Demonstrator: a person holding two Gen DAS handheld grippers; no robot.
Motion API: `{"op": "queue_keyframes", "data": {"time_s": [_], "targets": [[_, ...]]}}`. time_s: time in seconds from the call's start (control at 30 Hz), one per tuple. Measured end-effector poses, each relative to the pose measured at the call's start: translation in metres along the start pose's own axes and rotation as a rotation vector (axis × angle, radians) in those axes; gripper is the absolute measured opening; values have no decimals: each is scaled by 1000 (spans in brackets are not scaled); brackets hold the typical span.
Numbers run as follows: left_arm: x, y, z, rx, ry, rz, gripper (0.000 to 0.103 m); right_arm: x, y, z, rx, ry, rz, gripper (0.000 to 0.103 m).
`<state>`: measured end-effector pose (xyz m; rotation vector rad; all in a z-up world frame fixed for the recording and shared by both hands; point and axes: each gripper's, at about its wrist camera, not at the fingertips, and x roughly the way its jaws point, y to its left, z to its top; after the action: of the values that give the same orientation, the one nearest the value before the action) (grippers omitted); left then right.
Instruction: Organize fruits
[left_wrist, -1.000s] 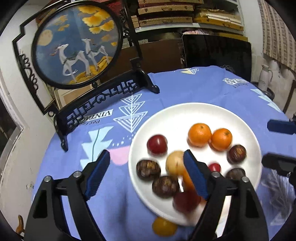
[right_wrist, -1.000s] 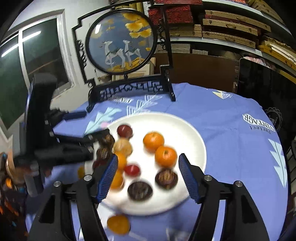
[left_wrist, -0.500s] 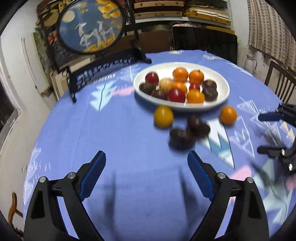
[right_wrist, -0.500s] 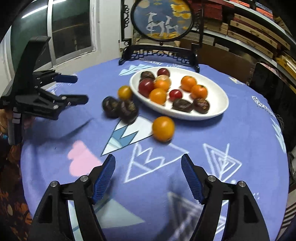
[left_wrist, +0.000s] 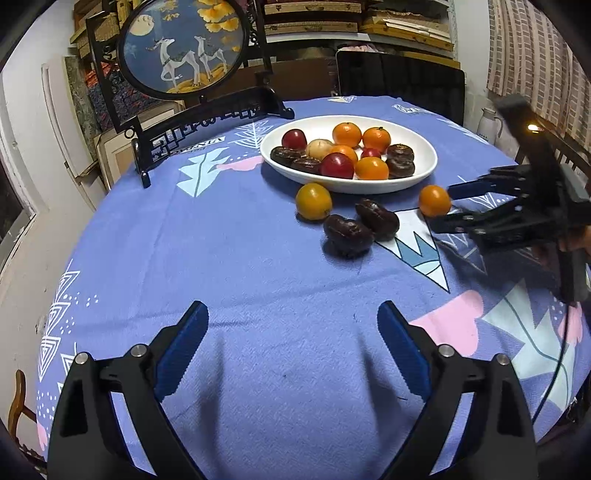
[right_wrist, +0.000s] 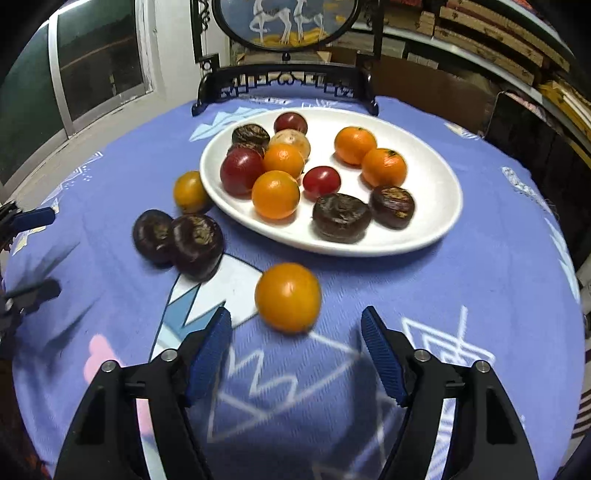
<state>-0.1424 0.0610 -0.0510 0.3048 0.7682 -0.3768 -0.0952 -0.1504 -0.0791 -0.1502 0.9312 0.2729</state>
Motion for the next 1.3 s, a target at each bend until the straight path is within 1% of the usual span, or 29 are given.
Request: {"op": "queue_keyframes", "data": {"time_s": [0.03,0.07,0.17,0.2,0.37,0.47,0.5,0.53,0.6,0.63,0.67,0.7,0.87,0.97,1.2,1.3], "targets": [[1,-1,1,4,2,0,90,1,1,0,-6,-5,10,49],[3,-3,2,11,4,-3,90,0,2,0,-13,-8,11,36],[11,-11,9,62,8,-12,90,-8,3,-6,-19,-12,41,36],[16,-16,13,94,7,-12,90,-12,2,-11,-16,-21,48,36],[45,-30,35,202,8,-13,90,-24,-11,-21,55,-55,82,36],[61,-37,46,252,13,-11,90,-25,-14,-22,63,-61,94,36],[65,-40,49,267,17,-21,90,-25,-15,-21,65,-59,98,36],[71,-43,51,290,21,-33,87,-23,-15,-21,67,-57,102,36],[78,-46,53,311,31,-39,76,-20,-16,-22,74,-47,104,36],[83,-47,54,317,43,-53,63,-19,-17,-22,77,-45,105,36],[83,-46,54,307,45,-83,49,-20,-18,-22,80,-46,108,36],[82,-46,54,292,54,-118,45,-20,-18,-22,81,-49,109,36],[67,-43,42,275,44,-111,44,-23,-12,-22,49,-47,92,36],[52,-37,36,237,33,-100,44,-24,-3,-23,15,-35,83,36],[27,-17,28,98,43,4,44,-40,20,-33,-63,-29,56,36],[20,-10,24,55,44,13,44,-51,28,-38,-77,-36,61,36]]}}
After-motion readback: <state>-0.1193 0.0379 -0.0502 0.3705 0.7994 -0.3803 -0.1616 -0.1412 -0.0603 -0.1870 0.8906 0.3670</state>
